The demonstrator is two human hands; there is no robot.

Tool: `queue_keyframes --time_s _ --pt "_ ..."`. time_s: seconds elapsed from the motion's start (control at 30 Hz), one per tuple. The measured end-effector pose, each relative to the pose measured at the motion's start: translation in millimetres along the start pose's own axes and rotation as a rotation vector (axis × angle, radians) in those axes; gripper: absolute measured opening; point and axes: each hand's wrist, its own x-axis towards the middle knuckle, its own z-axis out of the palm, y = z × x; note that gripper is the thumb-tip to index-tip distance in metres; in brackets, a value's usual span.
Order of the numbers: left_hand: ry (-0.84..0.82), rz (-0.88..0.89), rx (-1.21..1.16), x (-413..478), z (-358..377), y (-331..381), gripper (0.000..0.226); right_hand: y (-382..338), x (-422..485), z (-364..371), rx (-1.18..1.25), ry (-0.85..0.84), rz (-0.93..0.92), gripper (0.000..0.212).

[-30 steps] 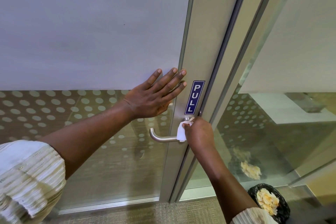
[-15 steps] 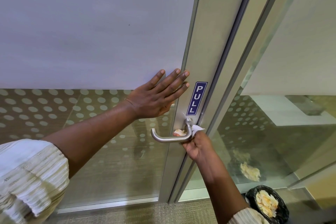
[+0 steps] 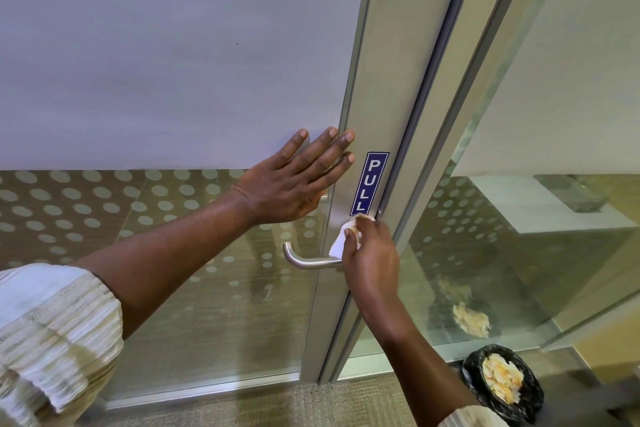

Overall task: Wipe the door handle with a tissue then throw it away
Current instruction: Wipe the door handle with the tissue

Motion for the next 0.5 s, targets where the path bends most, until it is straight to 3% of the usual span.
queue_keyframes --time_s 0.1,0.2,0.37,0.5 --pt "-0.001 -0.006 -0.02 0.4 -0.5 0.5 0.071 -8.9 -0.6 1.0 -0.163 -0.017 -0.206 0.019" --pt "-0.004 -0.006 -0.028 0.2 -0.6 0.9 0.071 -2.1 1.9 1.6 -0.115 -0.043 -0.235 0.017" --pt "0.009 -0.004 -0.025 0.4 0.6 -0.4 0.072 22.4 -10.3 3.9 0.204 0.069 -0.049 0.03" --pt "0.02 -0.007 -0.025 -0.2 2.7 1.0 0.071 27.6 -19.7 24.2 0.475 0.036 0.358 0.021"
